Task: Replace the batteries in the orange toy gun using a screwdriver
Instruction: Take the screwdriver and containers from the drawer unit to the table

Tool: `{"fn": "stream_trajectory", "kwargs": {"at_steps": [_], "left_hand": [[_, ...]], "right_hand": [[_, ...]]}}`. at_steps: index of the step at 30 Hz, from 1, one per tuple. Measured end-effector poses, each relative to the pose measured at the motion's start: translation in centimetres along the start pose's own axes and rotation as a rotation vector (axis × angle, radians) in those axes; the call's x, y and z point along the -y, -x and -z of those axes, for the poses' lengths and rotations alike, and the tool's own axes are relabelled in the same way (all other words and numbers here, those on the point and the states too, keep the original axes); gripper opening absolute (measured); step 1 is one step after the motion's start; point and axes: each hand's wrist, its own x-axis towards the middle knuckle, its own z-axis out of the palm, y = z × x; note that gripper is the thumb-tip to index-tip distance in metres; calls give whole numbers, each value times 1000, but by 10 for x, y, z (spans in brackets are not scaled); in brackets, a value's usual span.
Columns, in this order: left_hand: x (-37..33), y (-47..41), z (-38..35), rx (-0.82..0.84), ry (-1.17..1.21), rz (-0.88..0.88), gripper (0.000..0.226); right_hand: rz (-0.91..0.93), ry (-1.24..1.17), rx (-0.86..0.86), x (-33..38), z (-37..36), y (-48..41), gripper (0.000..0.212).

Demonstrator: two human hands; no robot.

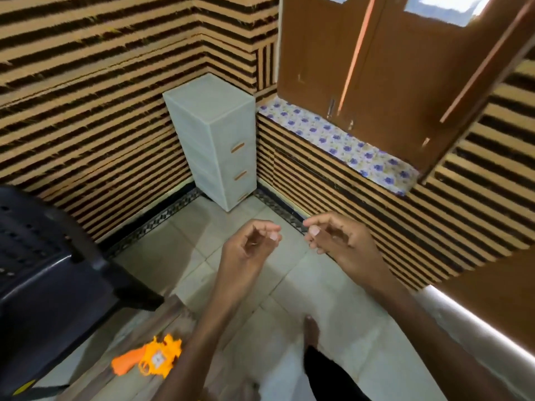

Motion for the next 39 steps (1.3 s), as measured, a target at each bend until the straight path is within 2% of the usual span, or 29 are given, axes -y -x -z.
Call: {"fn": "stream_trajectory", "kwargs": {"at_steps": [6, 11, 14, 19, 23, 26, 30, 33, 35, 39], "left_hand": [[1, -125, -17, -151, -32, 32, 8], [9, -245, -2, -288, -28, 93, 12], [23, -326, 20, -344, -61, 117, 9], [60, -461, 65, -426, -124, 162, 9], [104, -559, 102, -477, -261, 172, 12], [152, -622, 124, -520, -438, 121, 17], [217, -685, 135, -562, -668, -1, 23], [243, -715, 138, -525, -831, -74, 35], [268, -733, 144, -522, -906, -92, 43], [294, -744, 146, -601, -961, -69, 54]], "right_hand": [[156, 154, 121, -2, 26, -160, 14], [184, 181, 162, -13, 27, -299, 12], [164, 166, 194, -25, 14, -384, 12], [112, 146, 138, -60, -24, -518, 9], [37, 234, 122, -113, -67, -617, 8], [2, 318, 210, -166, -105, -685, 10], [181, 549, 330, -251, -153, -752, 29], [231, 783, 454, -302, -183, -791, 25], [290, 935, 568, -339, -206, -818, 30], [413, 1300, 754, -388, -219, -846, 65]]}}
